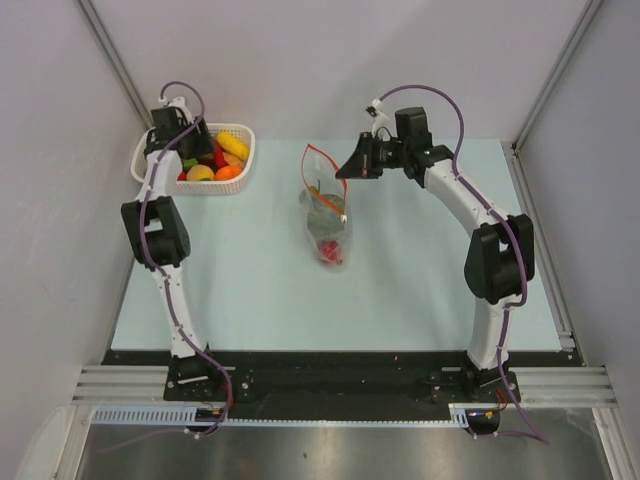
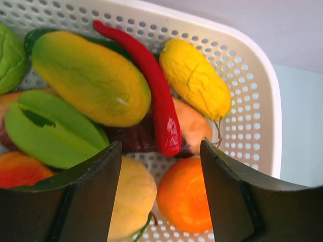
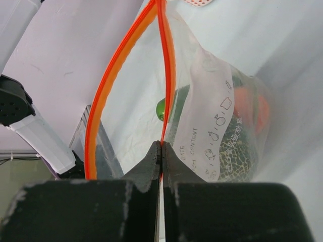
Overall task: Place the food in the zip-top bag and seal the zipper
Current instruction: Pick up the fake vegetable from the bin.
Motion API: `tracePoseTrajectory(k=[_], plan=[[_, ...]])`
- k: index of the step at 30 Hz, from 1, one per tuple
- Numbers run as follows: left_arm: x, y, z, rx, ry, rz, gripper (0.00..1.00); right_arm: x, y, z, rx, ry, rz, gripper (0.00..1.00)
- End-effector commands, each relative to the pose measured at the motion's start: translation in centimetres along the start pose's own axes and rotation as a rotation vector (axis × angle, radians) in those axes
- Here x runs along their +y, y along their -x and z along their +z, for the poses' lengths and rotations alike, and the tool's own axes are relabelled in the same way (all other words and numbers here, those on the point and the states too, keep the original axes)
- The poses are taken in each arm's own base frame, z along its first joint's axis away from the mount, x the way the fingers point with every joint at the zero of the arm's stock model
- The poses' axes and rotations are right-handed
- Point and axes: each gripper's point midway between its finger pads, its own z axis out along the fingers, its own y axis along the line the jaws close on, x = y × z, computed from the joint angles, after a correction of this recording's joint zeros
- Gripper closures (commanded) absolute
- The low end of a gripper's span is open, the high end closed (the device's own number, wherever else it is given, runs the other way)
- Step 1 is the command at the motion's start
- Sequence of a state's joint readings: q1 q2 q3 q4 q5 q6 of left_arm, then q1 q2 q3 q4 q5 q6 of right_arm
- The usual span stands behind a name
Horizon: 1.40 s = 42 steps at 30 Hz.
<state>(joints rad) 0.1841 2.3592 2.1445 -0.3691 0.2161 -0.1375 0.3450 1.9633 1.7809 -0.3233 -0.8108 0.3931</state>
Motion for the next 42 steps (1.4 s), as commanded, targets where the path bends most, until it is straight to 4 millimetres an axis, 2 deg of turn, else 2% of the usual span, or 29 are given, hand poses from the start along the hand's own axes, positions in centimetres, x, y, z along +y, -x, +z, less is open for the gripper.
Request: tracePoseTrajectory(k=[1, 4, 12, 17, 19, 22, 27, 33, 40, 42], plan=[[-2.0, 2.6, 1.5, -0.096, -0.066, 0.035, 0.33, 0.9, 1.6, -0.1, -0.035, 0.031, -0.037, 1.0], [-2.5, 1.4, 2.6, -0.076, -0.09, 0.021, 0.33, 0.7, 1.6, -0.2, -0.034, 0.027, -0.034, 1.0], [-1.2, -1.9, 5.5, -0.011, -0.024, 0.045, 0.35, 0.6, 1.5, -0.1, -0.035, 0.022, -0.032, 1.0], [-0.6, -2.2, 5.7, -0.007, 0.003, 0.051, 0.39, 0.5, 1.5, -0.1, -0.034, 0.021, -0.025, 1.0], [-0.8, -1.7, 5.5, -0.013, -0.001, 0.055, 0.44, 0.6, 1.5, -0.1, -0.034, 0.023, -0.027, 1.0], [-1.1, -1.7, 5.2, -0.007, -0.008, 0.053, 0.46, 0.5, 1.4, -0.3, -0.029, 0.017, -0.023, 1.0], [-1.5, -3.2, 5.4, 0.041, 0.011, 0.084, 0.45, 0.3, 1.3, -0.5, -0.028, 0.014, -0.014, 1.0], [-1.9, -4.5, 5.6, 0.079, 0.099, 0.218, 0.5, 0.4, 1.2, -0.8, -0.035, 0.011, -0.015, 1.0], [-1.8, -4.2, 5.9, 0.085, 0.121, 0.236, 0.51, 0.6, 1.2, -1.0, -0.039, 0.009, -0.023, 1.0], [-2.1, -4.1, 5.8, 0.083, 0.113, 0.239, 0.57, 0.6, 1.3, -1.1, -0.041, 0.011, -0.024, 1.0]])
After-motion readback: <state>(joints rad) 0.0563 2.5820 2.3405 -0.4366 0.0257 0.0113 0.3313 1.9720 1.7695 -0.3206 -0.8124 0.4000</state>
